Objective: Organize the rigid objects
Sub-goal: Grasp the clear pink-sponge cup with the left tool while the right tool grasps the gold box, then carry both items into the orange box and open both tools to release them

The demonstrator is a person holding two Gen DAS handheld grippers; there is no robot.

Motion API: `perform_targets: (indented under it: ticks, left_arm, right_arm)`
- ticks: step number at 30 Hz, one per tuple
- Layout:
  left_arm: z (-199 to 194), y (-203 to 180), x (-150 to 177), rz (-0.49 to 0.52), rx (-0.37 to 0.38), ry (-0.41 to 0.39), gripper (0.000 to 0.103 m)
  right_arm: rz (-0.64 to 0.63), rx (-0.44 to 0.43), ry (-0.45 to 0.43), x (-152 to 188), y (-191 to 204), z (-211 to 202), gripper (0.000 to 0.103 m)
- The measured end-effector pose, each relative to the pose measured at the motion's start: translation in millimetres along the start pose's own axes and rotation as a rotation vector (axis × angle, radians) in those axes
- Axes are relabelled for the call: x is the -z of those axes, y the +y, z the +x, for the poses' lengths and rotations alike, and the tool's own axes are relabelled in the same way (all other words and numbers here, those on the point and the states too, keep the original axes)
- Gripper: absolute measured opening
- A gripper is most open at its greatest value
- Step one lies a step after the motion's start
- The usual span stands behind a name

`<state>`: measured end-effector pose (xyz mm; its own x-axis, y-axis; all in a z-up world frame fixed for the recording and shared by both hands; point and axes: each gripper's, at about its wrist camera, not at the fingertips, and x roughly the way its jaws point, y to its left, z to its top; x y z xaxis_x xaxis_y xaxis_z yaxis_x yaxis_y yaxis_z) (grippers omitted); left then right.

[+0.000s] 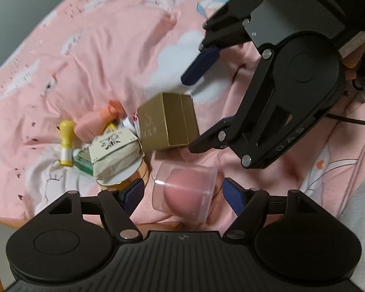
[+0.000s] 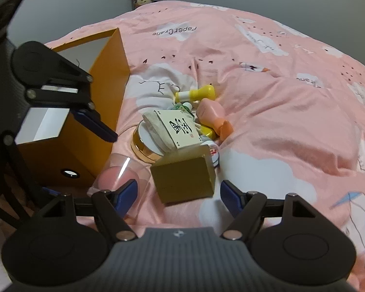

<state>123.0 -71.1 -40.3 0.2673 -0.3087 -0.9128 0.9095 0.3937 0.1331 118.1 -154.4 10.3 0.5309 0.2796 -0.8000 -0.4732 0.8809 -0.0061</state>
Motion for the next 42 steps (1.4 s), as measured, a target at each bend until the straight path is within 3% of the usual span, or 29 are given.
perform_targets:
  ticks: [9,24,31,42]
  left_arm:
    - [25,15,-12,-0.043,0.057,0.107,0.085]
    - [42,18,-15,-0.088,0.069,0.131,0.071]
    - [25,19,-14,-0.135,-0.003,0.086,0.071]
    - [-55,13,-16,-0.190,-0.119,-0.057,0.070]
  right_arm:
    - [-0.018,-0.054,0.032,-13,-9,34,0.074]
    - [0.011,-0.075,0.065,-18,-15,47,0.071]
    - [0.025,-0.043,0.061,-20,-15,38,0.065]
    - [-0.021,0.022,-0.015,-35,-9,-5,0.061]
